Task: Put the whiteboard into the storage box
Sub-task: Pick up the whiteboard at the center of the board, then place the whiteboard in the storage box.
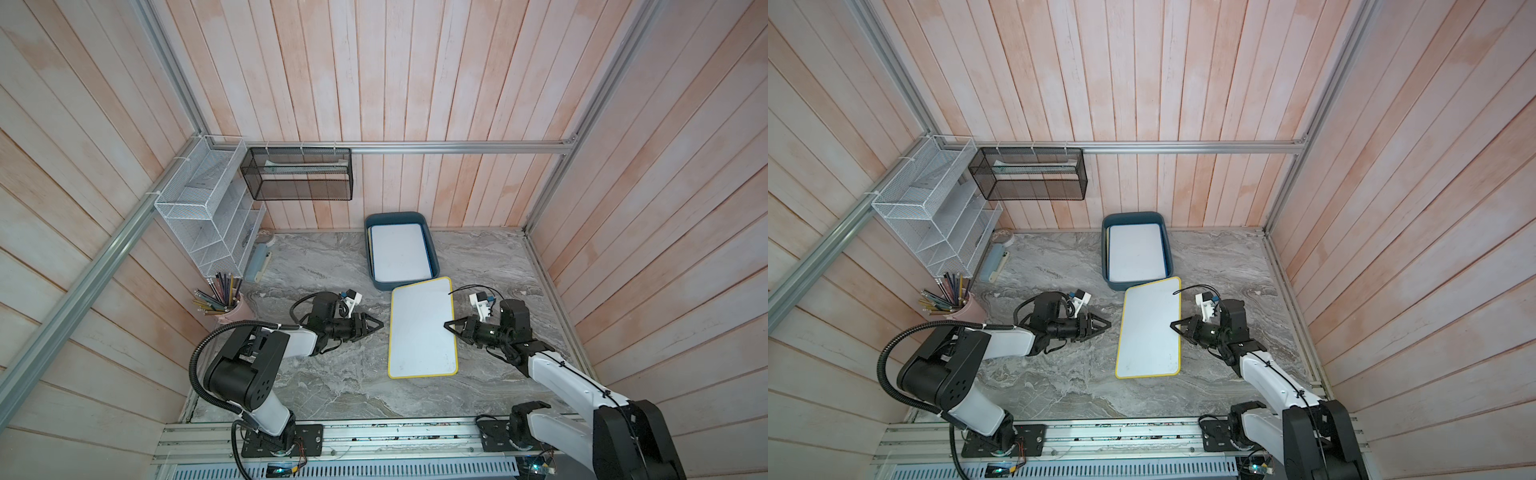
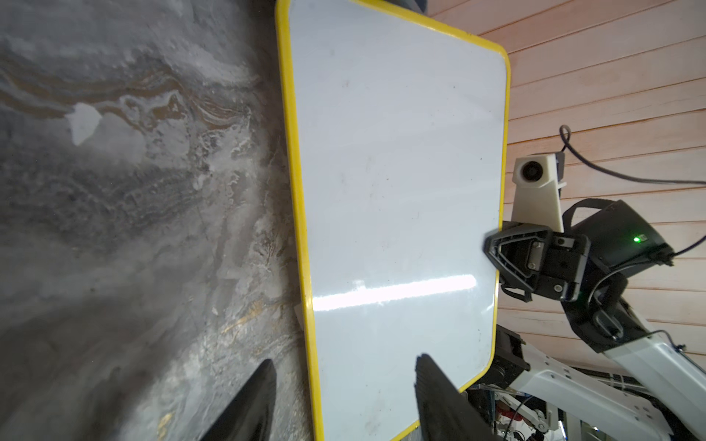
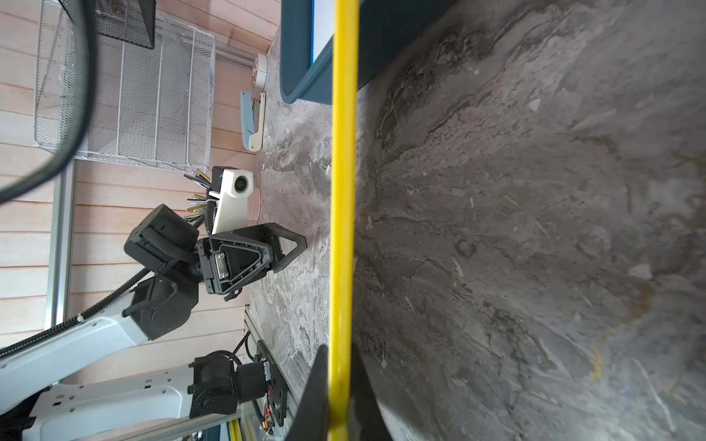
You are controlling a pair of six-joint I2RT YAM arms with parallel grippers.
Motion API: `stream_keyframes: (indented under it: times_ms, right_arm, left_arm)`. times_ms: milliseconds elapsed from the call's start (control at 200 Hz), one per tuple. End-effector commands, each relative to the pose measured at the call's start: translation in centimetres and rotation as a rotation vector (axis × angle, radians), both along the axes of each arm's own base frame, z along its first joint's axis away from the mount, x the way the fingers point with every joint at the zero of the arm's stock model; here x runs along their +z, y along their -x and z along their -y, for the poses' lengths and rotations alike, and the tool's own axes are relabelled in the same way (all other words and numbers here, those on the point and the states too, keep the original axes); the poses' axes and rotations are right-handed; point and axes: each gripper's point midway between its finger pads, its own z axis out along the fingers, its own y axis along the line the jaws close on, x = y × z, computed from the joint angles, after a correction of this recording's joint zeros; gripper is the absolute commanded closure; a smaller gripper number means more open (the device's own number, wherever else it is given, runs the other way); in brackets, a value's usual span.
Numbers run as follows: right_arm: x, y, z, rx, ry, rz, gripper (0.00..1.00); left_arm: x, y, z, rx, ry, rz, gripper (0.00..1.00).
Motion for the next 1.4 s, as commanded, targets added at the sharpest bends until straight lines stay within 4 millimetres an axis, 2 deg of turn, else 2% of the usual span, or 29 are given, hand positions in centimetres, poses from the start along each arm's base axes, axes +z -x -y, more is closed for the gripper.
stream_keyframes:
  times_ms: [0,285,445,830,1145,1396]
  right_arm:
    - [4.1,-0.6,-0.8,0.073,-0.057,0.151,1.0]
    - [5.1,-1.1,-1.0,0.102,-0.085,0.174,1.0]
    - [6.0,-2.1,-0.9,0.108,-0.097,0.21,1.0]
    - [7.2,-4.5,-0.8,0.128,-0.118,0.233,1.0]
    - [10.9,-6.4,-0.3,0.116,-0.213,0.332,1.0]
    - [14.1,-10.2,0.8,0.096,-0.231,0.42,1.0]
  left_arm:
    - [0.5,0.0,-0.2,-0.004,0.036,0.009,0.4]
    - [0.5,-0.4,-1.2,0.032,0.037,0.011,0.4]
    - [0.3,-1.0,-1.4,0.045,0.031,0.014,0.4]
    - [2.4,-2.6,-2.0,0.086,0.066,0.055,0.4]
    - [2.8,-3.9,-2.9,0.106,0.051,0.067,0.4]
    - [3.1,-4.3,-3.0,0.122,0.048,0.068,0.4]
